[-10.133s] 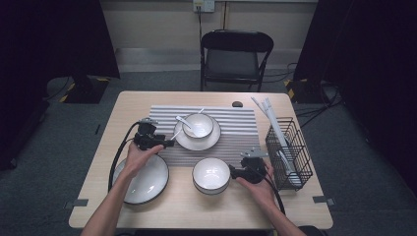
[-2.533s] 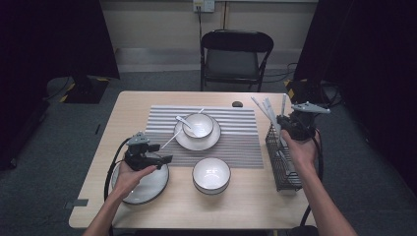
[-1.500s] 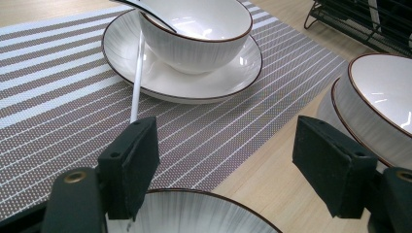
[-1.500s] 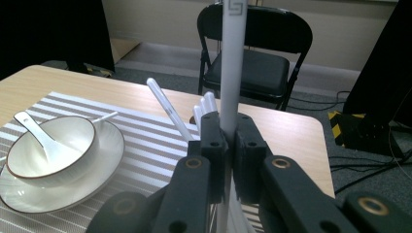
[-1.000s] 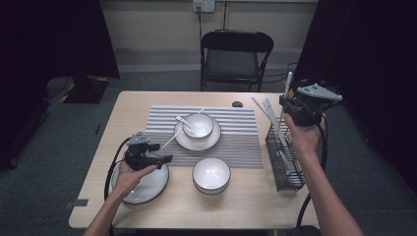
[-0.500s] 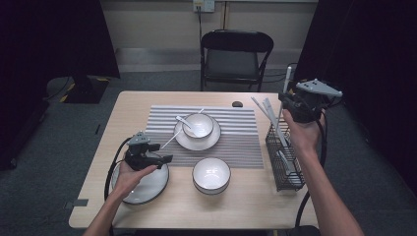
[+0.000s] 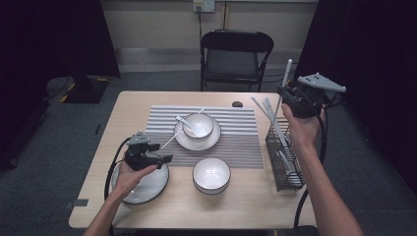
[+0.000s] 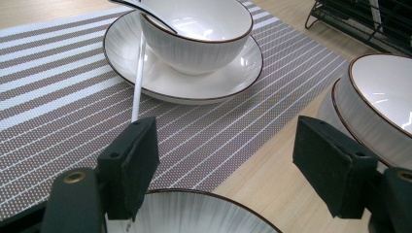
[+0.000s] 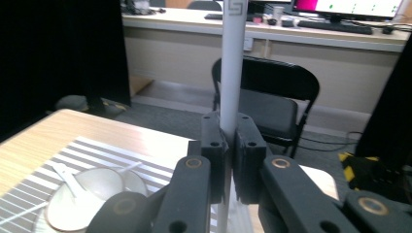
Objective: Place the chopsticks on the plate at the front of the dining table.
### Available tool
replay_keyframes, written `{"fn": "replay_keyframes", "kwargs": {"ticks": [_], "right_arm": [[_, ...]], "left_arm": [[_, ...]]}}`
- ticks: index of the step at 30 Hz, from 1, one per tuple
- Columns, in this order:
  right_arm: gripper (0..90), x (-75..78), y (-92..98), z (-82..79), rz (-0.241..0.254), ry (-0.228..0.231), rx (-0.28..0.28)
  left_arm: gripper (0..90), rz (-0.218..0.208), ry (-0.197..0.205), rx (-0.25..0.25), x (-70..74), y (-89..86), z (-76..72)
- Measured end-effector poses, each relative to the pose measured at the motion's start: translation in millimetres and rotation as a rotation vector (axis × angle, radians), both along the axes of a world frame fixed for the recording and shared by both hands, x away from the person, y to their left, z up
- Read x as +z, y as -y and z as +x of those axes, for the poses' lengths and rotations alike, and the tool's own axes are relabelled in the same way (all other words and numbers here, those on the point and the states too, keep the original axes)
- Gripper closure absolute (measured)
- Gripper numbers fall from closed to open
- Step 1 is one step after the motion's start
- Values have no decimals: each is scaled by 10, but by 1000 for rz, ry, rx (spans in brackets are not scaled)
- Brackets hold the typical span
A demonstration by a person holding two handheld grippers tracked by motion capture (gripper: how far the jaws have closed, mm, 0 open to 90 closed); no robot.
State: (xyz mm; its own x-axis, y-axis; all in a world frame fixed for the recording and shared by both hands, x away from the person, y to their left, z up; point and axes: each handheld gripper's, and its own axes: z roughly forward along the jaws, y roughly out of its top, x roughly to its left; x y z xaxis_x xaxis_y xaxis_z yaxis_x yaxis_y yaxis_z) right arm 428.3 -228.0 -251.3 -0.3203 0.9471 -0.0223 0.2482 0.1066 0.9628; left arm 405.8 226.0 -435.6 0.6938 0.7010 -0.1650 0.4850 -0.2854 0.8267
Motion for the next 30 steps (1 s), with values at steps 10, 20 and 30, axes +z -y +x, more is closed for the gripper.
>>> {"fn": "replay_keyframes", "kwargs": {"ticks": [10, 20, 30], "right_arm": [[855, -14, -187, 1, 69, -10, 108], [855, -106, -483, 74, 99, -29, 196], [855, -140, -839, 125, 107, -37, 286]], "left_arm": [[255, 6, 2, -6, 13, 20, -14], [263, 1, 13, 3, 31, -1, -13], [270, 10, 24, 0, 70, -3, -23]]}}
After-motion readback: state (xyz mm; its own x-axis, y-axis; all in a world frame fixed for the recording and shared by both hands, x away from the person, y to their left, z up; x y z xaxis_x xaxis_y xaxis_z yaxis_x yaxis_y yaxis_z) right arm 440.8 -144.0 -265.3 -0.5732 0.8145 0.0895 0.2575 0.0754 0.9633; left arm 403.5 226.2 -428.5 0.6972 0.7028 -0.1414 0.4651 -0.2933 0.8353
